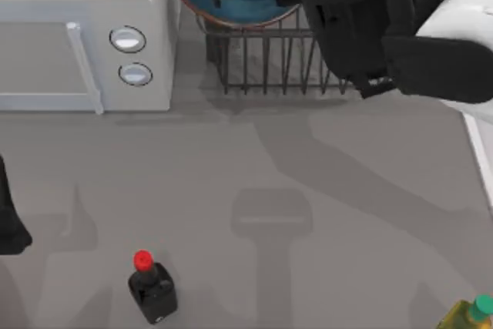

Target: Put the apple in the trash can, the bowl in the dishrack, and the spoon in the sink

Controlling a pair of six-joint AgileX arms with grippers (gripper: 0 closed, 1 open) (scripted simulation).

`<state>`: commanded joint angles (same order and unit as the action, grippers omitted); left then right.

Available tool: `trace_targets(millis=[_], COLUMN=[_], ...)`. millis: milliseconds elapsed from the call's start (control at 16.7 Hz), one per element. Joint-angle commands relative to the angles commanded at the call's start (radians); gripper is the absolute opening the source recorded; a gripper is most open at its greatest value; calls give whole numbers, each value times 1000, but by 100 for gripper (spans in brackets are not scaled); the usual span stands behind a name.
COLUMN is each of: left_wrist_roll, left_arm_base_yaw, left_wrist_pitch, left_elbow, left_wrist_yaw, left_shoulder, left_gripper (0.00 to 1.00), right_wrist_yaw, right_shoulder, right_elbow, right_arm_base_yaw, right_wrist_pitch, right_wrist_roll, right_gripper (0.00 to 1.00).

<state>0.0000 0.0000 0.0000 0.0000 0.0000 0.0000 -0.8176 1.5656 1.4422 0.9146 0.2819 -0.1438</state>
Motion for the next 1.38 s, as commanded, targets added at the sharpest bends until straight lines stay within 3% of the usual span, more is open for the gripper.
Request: trace_targets(millis=[300, 720, 960, 1380], left_wrist_roll=[0, 0, 0, 0], left_arm_base_yaw=[0, 0, 0, 0], left_wrist_pitch=[0, 0, 0, 0], left_elbow=[0, 0, 0, 0], left_wrist_yaw=[0, 0, 0, 0], left_shoulder=[0, 0, 0, 0], left_gripper=[100, 100, 100, 100], right_wrist_yaw=[-224, -241, -181, 45], right_shoulder=[-112, -120, -13, 348], right_elbow=[-5, -3, -9, -75], right_arm_base_yaw=[112, 117, 56, -176], right_wrist_pitch=[-238, -259, -369, -827], right_wrist_roll=[103, 110, 112, 125], right_gripper=[0, 0, 0, 0])
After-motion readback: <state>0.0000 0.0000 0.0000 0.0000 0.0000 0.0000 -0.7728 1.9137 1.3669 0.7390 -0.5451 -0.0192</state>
